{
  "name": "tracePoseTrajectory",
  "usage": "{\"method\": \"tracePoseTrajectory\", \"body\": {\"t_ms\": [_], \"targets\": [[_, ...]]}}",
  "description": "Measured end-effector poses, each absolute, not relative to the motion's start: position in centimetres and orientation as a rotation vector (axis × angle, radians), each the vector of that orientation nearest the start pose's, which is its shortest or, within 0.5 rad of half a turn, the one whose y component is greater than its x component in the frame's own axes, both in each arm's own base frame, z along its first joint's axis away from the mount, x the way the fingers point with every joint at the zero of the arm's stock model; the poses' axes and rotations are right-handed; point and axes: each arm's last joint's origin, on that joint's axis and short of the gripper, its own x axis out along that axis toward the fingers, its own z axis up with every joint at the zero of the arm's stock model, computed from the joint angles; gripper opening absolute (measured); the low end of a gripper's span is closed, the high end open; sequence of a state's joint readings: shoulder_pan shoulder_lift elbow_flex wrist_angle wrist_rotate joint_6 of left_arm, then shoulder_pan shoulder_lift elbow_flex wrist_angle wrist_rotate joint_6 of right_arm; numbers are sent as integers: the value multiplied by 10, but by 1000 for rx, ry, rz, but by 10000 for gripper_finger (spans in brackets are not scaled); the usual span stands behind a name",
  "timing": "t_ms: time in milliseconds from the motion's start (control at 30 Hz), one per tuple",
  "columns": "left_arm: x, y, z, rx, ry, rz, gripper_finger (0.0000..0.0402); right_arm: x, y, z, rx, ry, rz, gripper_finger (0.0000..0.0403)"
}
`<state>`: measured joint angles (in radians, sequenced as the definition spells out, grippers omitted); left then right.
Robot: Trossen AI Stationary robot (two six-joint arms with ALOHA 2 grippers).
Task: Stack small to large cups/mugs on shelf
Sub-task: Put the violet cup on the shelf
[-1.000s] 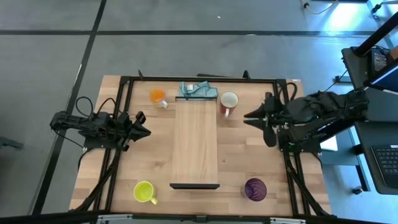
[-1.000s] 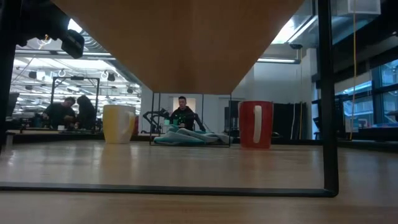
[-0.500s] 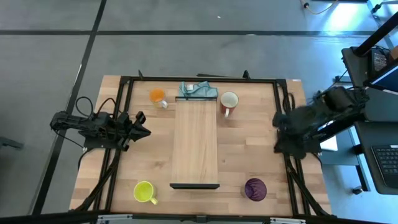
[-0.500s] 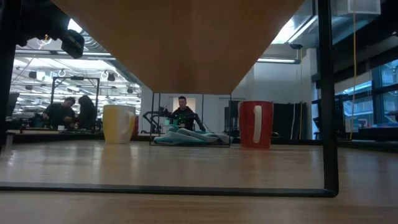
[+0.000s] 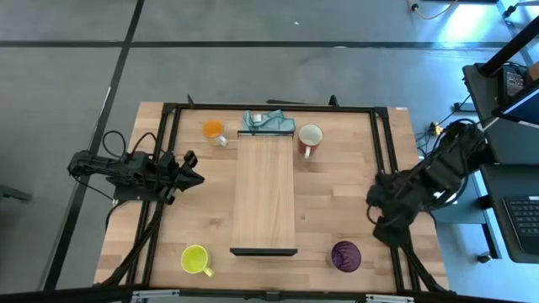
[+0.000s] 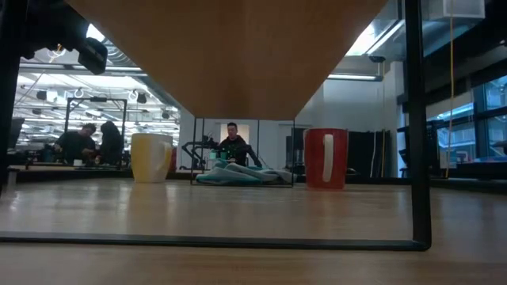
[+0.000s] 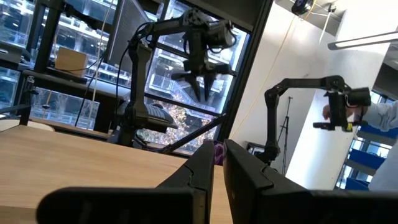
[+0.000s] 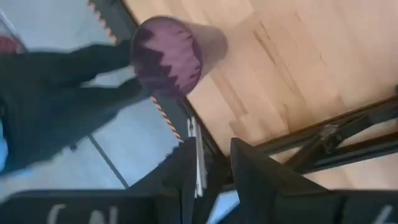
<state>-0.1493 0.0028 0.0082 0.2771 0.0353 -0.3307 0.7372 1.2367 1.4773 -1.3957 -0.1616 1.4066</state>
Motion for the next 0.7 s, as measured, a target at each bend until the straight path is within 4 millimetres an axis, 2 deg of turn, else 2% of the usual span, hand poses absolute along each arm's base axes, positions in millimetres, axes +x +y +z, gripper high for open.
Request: {"method": "tracePoseTrajectory", "body": {"t_ms": [200, 400, 700], "targets": [[92, -15, 193, -344, -250, -229, 30, 152, 146, 359, 892, 1438, -102, 100], [92, -15, 193, -344, -250, -229, 30, 158, 150, 347, 903, 1419, -83, 100], [92, -15, 193, -344, -250, -228, 30, 174, 160, 330, 971, 1240, -53, 100]]}}
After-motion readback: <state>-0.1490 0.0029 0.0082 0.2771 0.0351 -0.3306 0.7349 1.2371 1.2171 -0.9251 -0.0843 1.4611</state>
